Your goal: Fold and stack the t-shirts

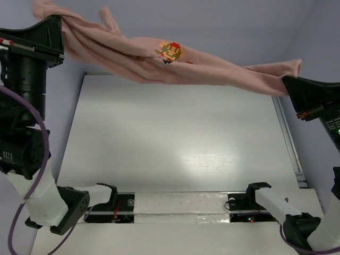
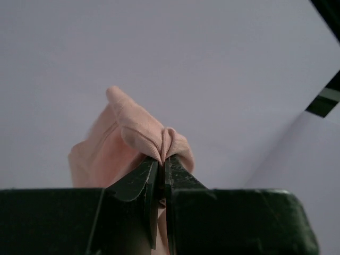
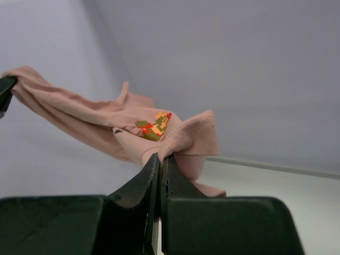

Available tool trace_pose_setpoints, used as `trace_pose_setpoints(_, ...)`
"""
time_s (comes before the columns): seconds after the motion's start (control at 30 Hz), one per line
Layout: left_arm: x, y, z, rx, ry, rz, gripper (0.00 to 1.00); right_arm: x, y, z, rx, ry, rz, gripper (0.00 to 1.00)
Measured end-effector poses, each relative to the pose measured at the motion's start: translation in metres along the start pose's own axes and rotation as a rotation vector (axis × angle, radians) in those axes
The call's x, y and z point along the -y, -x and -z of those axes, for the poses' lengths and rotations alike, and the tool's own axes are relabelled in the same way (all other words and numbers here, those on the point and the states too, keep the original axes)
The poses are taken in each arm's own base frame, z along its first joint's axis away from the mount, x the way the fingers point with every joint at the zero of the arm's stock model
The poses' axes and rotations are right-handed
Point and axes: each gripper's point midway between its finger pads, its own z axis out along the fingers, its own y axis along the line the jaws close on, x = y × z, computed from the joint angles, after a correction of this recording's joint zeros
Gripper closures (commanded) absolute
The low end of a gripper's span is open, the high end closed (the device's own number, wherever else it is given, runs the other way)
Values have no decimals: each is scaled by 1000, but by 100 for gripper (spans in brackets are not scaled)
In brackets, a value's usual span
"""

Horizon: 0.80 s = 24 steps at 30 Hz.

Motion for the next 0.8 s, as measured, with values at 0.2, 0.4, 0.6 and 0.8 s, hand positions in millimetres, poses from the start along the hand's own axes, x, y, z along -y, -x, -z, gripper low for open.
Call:
trace_pose_setpoints(0.2, -57, -56, -43, -133, 114, -81, 100, 32, -50, -19, -119, -40, -30, 100)
trace_pose_setpoints(0.4, -188, -196, -113, -448, 340, -114, 100, 106, -160, -24, -393, -224, -85, 100)
trace_pose_setpoints(0.6, -301, -346, -125, -761, 482, -108, 100, 138, -200, -14, -478, -317, -60, 100)
trace_pose_setpoints(0.8, -373, -491, -89, -1047, 541, -179, 70, 176, -287, 26, -643, -415, -99, 100)
